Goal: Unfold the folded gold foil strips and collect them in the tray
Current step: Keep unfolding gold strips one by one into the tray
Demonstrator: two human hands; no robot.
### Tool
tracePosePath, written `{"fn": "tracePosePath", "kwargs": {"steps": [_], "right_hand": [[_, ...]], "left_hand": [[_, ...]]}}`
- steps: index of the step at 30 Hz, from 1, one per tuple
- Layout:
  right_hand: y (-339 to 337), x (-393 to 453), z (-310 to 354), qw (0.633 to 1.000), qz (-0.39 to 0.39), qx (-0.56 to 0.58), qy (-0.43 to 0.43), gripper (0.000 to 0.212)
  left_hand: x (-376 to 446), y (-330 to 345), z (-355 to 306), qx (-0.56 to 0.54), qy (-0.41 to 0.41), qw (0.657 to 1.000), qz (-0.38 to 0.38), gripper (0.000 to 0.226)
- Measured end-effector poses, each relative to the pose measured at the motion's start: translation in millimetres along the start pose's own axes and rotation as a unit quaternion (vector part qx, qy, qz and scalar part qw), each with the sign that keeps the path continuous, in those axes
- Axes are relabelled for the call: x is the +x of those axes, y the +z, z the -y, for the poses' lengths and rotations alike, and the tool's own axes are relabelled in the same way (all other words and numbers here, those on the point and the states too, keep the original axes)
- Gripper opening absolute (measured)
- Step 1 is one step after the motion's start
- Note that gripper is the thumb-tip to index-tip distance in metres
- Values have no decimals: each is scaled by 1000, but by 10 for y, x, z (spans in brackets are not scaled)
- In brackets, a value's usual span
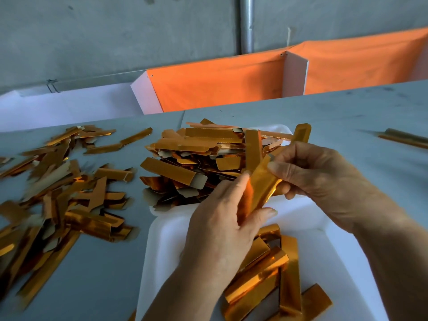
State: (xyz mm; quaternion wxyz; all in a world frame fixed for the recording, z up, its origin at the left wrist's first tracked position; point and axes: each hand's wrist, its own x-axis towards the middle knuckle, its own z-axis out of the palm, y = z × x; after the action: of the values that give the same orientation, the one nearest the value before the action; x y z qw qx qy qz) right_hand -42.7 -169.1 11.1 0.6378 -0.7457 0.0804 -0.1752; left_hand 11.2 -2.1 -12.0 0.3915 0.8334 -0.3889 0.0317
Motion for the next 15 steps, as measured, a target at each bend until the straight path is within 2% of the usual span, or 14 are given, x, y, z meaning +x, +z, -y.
{"fn": "tracePosePath", "kwargs": {"steps": [3, 7, 9, 15], "right_hand": [[18, -27, 20, 1000, 7, 13, -3, 22], [-24, -25, 16, 1000, -7, 23, 10, 35], [-45, -25, 11, 999, 11, 42, 29, 40], [-77, -36, 22, 995, 22, 85, 58, 22]], "left_hand": [[0, 19, 8, 12, -4, 1000, -28, 65], [19, -4, -18, 4, 0, 1000, -20, 56], [13, -15, -28, 2, 5, 1000, -7, 53], [12, -24, 5, 1, 22, 1000, -1, 41]]}}
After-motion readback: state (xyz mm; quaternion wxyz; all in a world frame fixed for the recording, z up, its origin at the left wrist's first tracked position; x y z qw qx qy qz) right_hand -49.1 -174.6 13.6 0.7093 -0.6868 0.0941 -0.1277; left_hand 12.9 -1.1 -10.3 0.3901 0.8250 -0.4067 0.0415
